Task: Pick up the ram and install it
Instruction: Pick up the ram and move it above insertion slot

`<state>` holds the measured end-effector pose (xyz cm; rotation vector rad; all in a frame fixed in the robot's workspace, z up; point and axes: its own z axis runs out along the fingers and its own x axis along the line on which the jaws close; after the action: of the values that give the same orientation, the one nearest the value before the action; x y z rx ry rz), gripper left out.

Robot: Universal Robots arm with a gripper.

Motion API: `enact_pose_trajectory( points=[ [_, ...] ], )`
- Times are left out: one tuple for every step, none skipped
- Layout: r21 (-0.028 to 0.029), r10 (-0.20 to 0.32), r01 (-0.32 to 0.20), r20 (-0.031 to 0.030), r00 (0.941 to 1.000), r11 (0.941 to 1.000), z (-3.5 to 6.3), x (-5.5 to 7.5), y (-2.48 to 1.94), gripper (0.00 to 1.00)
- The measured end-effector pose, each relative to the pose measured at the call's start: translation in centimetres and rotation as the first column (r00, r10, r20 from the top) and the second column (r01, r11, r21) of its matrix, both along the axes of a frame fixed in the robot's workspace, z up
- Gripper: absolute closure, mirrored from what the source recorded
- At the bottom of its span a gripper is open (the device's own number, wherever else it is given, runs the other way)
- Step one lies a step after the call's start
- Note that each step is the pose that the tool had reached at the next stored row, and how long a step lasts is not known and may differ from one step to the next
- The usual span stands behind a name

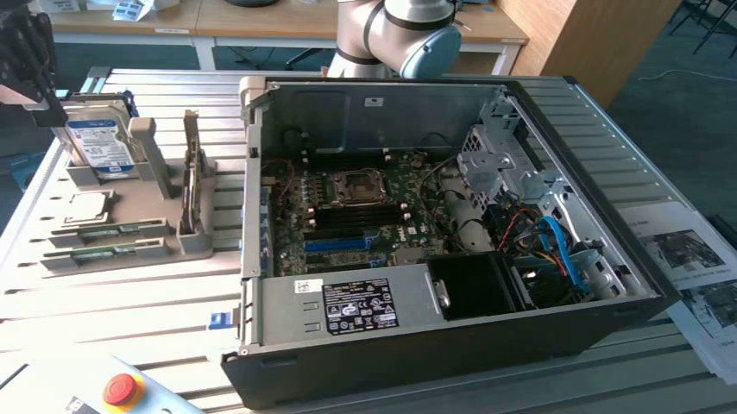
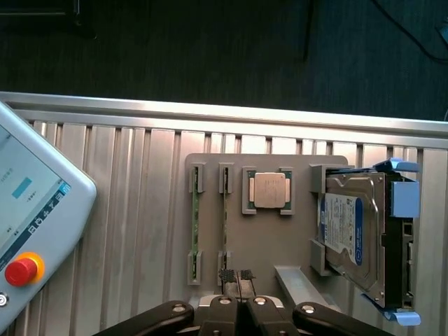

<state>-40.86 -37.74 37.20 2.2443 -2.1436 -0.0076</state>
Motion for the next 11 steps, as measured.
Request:
enact_pose_trajectory(
  points=[
    [-0.0001,0.0,0.0,-0.0001,1.0,1.0,-0.17,0.0,0.0,0.9],
    [-0.0001,0.0,0.0,-0.0002,1.0,1.0,-0.37,0.0,0.0,0.9],
    [0.0,0.0,0.0,-0.0001,1.0,1.0,-0.55,0.0,0.0,0.9],
    [0.0,0.0,0.0,-0.0001,1.0,1.0,-0.73,0.0,0.0,0.9],
    [0.0,0.0,0.0,0.0,1.0,1.0,-0.91,0.0,0.0,0.9],
    [0.0,0.0,0.0,0.0,1.0,1.0,-1.09,0.0,0.0,0.9],
    [-0.0001,0.0,0.0,-0.0002,1.0,1.0,-1.26,0.0,0.0,0.9],
    [0.0,0.0,0.0,-0.0002,1.0,1.0,-1.46,0.0,0.0,0.9],
    [0.0,0.0,0.0,0.0,1.0,1.0,-1.64,0.0,0.0,0.9],
    [0.0,0.0,0.0,-0.0001,1.0,1.0,-1.72,0.0,0.0,0.9],
    [-0.0001,0.0,0.0,-0.0002,1.0,1.0,-1.72,0.0,0.0,0.9]
  ],
)
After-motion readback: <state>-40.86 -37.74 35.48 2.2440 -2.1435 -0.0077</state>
